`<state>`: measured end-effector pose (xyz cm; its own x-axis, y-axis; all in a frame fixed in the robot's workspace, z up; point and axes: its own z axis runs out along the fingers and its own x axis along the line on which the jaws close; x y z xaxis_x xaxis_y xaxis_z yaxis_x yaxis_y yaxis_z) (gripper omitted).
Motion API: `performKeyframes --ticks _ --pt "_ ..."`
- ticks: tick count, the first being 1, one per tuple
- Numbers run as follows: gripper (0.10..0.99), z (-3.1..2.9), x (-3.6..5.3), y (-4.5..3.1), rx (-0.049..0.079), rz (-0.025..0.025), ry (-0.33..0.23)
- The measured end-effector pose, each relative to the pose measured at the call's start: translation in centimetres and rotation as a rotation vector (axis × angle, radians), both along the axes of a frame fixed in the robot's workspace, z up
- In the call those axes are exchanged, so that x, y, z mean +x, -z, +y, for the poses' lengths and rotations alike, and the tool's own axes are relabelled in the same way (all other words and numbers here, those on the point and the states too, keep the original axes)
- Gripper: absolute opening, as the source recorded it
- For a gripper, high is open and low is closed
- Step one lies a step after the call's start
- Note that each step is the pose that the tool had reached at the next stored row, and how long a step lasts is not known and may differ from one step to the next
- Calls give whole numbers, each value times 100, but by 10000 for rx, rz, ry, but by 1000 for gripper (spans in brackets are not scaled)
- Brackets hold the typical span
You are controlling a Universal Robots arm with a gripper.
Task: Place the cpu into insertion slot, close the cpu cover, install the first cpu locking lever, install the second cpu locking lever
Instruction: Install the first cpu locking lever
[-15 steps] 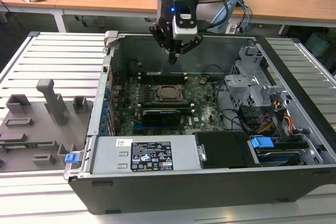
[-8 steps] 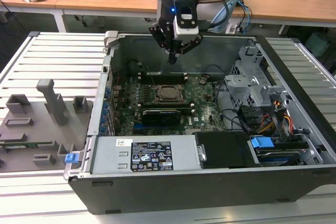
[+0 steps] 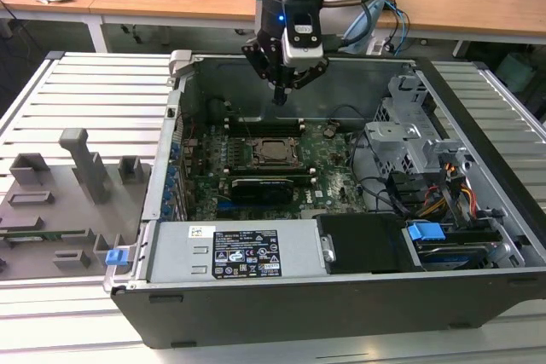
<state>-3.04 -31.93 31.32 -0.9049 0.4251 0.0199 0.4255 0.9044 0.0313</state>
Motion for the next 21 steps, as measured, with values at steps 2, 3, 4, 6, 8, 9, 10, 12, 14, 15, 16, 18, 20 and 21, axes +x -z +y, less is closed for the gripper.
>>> performKeyframes --ticks 2,3,4,6,8,9,10,12,14,15,16,18,20,21 --pt "110 0 0 2 2 -1 -266" --pt "110 0 0 2 2 -1 -458" --pt "110 0 0 2 2 -1 -654" --pt "110 0 0 2 3 -2 -816" --pt "110 0 0 2 3 -1 -901" --pt "110 0 0 2 3 -1 -926" --pt "110 0 0 2 3 -1 -944" --pt "110 0 0 2 2 -1 -981" --pt "110 1 0 3 2 0 -1025" --pt "110 1 0 4 3 -1 -1041" --pt "110 0 0 6 2 -1 -1059" --pt "110 0 0 9 3 -1 -1103" --pt "110 0 0 12 3 -1 -1281" --pt "110 0 0 14 3 -1 -1357"
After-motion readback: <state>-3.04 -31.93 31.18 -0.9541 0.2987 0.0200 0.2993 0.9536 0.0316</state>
